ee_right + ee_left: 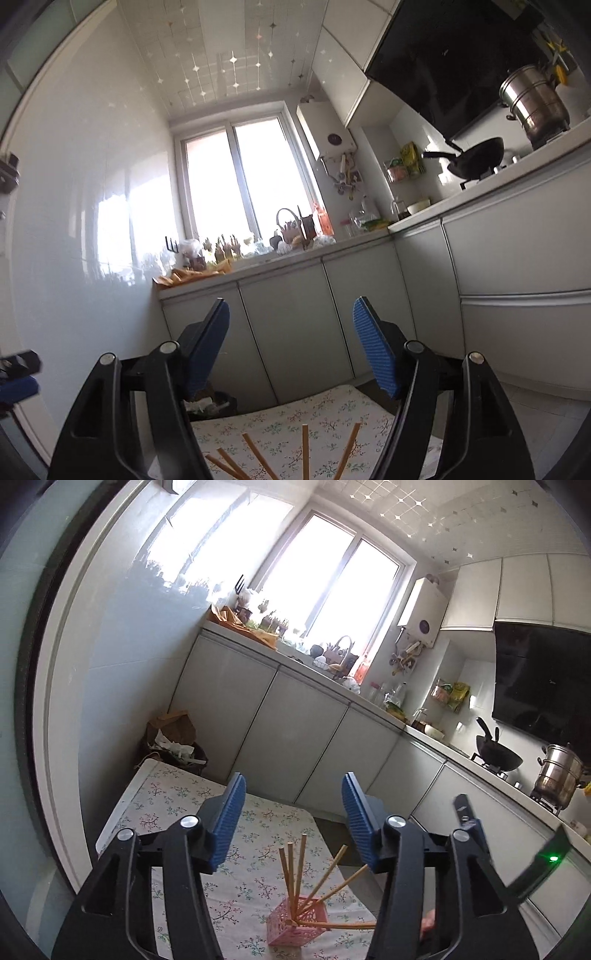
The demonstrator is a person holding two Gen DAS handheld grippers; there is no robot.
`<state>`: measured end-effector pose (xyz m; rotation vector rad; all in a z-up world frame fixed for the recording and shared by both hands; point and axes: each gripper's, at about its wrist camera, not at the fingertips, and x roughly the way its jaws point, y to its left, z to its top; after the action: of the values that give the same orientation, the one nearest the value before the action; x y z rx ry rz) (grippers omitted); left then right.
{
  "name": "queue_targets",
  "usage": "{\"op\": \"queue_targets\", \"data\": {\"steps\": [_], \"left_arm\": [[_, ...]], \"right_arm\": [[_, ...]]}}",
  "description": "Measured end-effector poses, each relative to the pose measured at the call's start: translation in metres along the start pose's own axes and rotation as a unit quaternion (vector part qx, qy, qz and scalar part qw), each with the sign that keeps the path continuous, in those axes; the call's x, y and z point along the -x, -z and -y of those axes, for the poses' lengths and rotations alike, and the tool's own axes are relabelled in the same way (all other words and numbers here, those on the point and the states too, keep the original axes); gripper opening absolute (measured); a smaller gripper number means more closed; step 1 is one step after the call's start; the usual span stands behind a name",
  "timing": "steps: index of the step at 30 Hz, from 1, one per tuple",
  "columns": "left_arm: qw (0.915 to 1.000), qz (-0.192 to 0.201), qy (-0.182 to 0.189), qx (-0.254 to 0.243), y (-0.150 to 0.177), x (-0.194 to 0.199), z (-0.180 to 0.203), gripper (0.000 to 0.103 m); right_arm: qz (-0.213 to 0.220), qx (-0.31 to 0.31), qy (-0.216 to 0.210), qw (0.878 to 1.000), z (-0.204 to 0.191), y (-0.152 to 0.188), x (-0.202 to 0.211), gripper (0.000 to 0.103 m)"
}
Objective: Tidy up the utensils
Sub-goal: 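Lower both chopsticks into the pink holder and open both grippers, then close the left gripper on a black-tipped chopstick while the right gripper grasps another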
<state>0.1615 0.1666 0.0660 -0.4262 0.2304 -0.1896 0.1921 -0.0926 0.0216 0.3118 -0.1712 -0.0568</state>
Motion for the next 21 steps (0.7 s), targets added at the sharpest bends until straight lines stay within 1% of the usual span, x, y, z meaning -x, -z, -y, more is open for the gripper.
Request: {"op": "queue_targets", "data": {"steps": [1,2,3,4,5,6,7,8,9,10,11,13,16,19,21], "left_arm": [[1.0,-0.001,0.0,-0.002,0.0,0.001,0.002,0.057],[1.0,-0.001,-0.001,-0.006,0.001,0.002,0.006,0.058],[1.0,-0.001,-0.001,-0.008,0.001,0.003,0.008,0.064],[1.0,-0.003,0.0,-0.009,0.003,0.004,0.012,0.07],[0.9999,-0.004,0.001,-0.01,0.004,0.006,0.015,0.073],[0.9999,-0.006,0.002,-0.011,0.005,0.008,0.017,0.082],[0.9999,-0.009,0.004,-0.013,0.006,0.009,0.021,0.088],[0.9997,-0.013,0.006,-0.018,0.007,0.01,0.025,0.091],[0.9996,-0.016,0.007,-0.022,0.009,0.011,0.028,0.096],[0.9995,-0.017,0.007,-0.026,0.01,0.012,0.032,0.096],[0.9992,-0.02,0.006,-0.034,0.013,0.013,0.037,0.096],[0.9985,-0.032,0.002,-0.045,0.017,0.012,0.043,0.096],[0.9965,-0.062,0.007,-0.055,0.028,0.008,0.054,0.096],[0.9936,-0.087,0.004,-0.072,0.044,0.005,0.063,0.096],[0.9897,-0.11,-0.001,-0.092,0.057,0.001,0.07,0.096]], "right_arm": [[0.004,0.001,0.003,1.0,0.002,-0.005,0.007,0.079],[0.009,0.0,0.01,1.0,0.006,-0.01,0.017,0.082],[0.009,0.001,0.017,1.0,0.011,-0.013,0.026,0.089],[0.007,0.003,0.021,1.0,0.014,-0.015,0.03,0.092],[-0.001,0.011,0.028,1.0,0.017,-0.016,0.036,0.094],[-0.01,0.02,0.034,0.999,0.02,-0.016,0.041,0.097],[-0.016,0.027,0.039,0.999,0.021,-0.014,0.044,0.097],[-0.028,0.038,0.046,0.998,0.024,-0.013,0.048,0.097],[-0.04,0.048,0.051,0.997,0.027,-0.01,0.051,0.097],[-0.051,0.058,0.054,0.996,0.029,-0.008,0.052,0.097],[-0.071,0.075,0.063,0.993,0.031,-0.005,0.053,0.097],[-0.099,0.09,0.074,0.988,0.035,0.0,0.054,0.097],[-0.15,0.086,0.086,0.981,0.048,0.008,0.056,0.097],[-0.183,0.081,0.1,0.975,0.058,0.015,0.06,0.097],[-0.202,0.079,0.107,0.97,0.064,0.019,0.064,0.097]]}}
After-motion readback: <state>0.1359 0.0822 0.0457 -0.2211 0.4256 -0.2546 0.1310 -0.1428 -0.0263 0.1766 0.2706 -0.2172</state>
